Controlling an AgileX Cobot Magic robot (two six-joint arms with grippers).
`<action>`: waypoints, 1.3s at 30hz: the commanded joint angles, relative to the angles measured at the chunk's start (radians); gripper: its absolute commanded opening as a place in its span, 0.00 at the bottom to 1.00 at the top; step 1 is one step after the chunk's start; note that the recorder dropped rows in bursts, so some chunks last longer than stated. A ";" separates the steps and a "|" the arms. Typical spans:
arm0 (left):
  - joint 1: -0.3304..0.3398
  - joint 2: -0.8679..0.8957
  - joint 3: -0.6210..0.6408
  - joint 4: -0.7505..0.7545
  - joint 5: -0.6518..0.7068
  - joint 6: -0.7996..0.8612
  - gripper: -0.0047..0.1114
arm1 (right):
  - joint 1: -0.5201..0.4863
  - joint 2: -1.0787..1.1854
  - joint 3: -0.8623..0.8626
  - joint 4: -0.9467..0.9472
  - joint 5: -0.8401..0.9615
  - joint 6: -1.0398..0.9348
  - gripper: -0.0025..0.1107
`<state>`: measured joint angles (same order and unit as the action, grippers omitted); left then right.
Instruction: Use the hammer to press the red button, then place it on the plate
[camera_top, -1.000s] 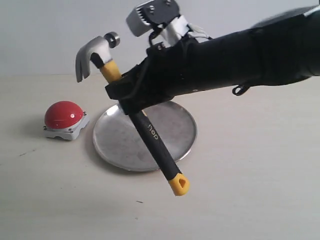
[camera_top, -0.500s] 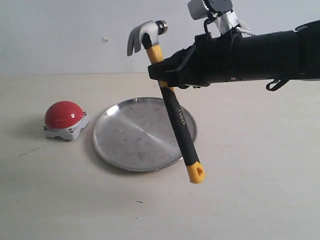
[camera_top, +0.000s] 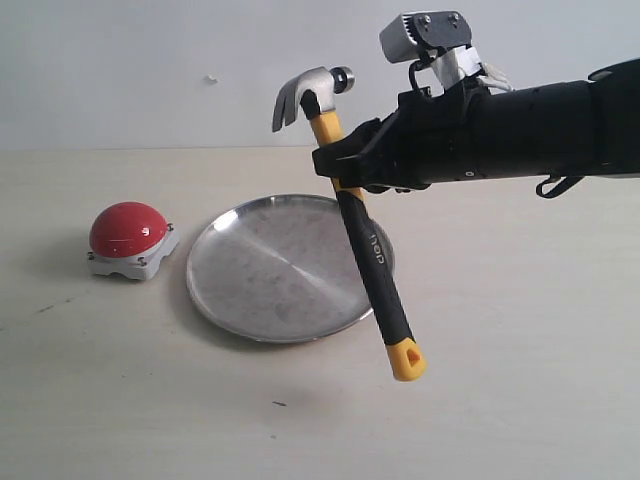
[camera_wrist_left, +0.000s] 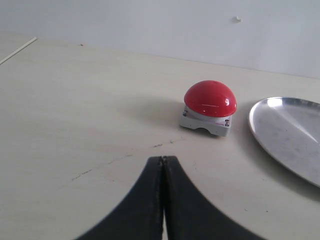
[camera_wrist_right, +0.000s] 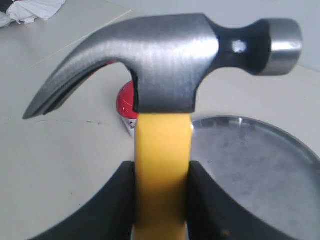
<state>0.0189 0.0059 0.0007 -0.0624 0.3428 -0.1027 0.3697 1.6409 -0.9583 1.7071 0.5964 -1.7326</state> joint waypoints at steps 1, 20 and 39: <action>0.006 -0.006 -0.001 -0.002 -0.007 -0.006 0.04 | -0.004 -0.011 -0.016 0.037 0.070 -0.008 0.02; 0.006 -0.006 -0.001 -0.002 -0.007 -0.006 0.04 | 0.005 -0.014 -0.029 0.009 0.114 0.037 0.02; 0.006 -0.006 -0.001 -0.002 -0.007 -0.006 0.04 | 0.053 -0.032 0.145 -2.380 -1.399 2.760 0.02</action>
<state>0.0189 0.0059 0.0007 -0.0624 0.3428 -0.1027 0.4303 1.6219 -0.8261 -0.6471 -0.6351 0.9410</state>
